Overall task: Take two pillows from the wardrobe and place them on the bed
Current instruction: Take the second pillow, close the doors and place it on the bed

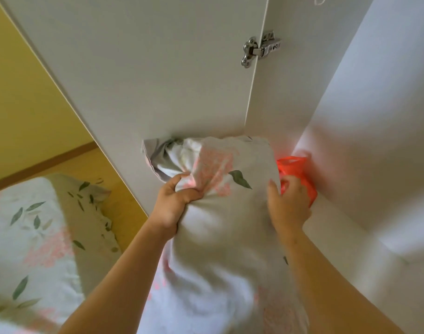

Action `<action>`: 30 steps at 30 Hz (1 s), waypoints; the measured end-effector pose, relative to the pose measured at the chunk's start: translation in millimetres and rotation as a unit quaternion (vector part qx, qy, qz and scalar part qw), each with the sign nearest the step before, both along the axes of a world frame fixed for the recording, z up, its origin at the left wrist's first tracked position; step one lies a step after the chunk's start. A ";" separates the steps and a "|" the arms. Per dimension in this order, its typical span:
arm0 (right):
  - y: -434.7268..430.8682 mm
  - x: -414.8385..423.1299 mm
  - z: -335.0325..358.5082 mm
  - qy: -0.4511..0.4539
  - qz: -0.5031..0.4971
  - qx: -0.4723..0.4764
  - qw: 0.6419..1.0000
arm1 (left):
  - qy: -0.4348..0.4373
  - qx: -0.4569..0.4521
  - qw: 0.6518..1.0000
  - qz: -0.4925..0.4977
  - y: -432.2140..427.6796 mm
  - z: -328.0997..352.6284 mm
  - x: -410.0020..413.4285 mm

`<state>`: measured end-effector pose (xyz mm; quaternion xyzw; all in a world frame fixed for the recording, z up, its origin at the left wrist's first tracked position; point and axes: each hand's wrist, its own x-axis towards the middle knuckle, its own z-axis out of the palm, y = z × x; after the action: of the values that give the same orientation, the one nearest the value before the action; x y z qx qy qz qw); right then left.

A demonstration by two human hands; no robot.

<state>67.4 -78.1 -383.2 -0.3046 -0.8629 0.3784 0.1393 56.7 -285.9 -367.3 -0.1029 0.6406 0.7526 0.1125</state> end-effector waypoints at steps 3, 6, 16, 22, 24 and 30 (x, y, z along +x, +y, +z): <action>-7.7 -38.3 37.6 0.060 0.097 0.060 0.992 | 0.015 0.033 0.999 -0.039 -12.9 10.0 7.6; -19.7 -74.3 62.1 0.048 0.188 0.125 0.973 | 0.025 0.049 0.995 -0.089 -33.7 19.9 13.7; -63.5 -96.7 81.6 -0.120 0.357 0.067 0.924 | 0.055 0.106 0.991 -0.060 -73.5 36.5 22.1; -78.7 -88.1 75.0 -0.090 0.383 -0.028 0.919 | 0.027 0.079 0.996 -0.021 -83.2 24.1 21.8; -79.4 -90.9 74.8 -0.057 0.376 -0.042 0.924 | 0.021 0.030 0.999 -0.017 -83.6 23.4 19.4; -78.0 -92.0 66.7 -0.003 0.366 -0.084 0.927 | 0.005 -0.150 0.989 0.012 -88.0 11.5 8.9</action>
<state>-24.6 -156.0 -316.6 0.0201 -0.8799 0.4732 -0.0376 65.6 -373.9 -355.8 -0.1226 0.7454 0.6499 0.0837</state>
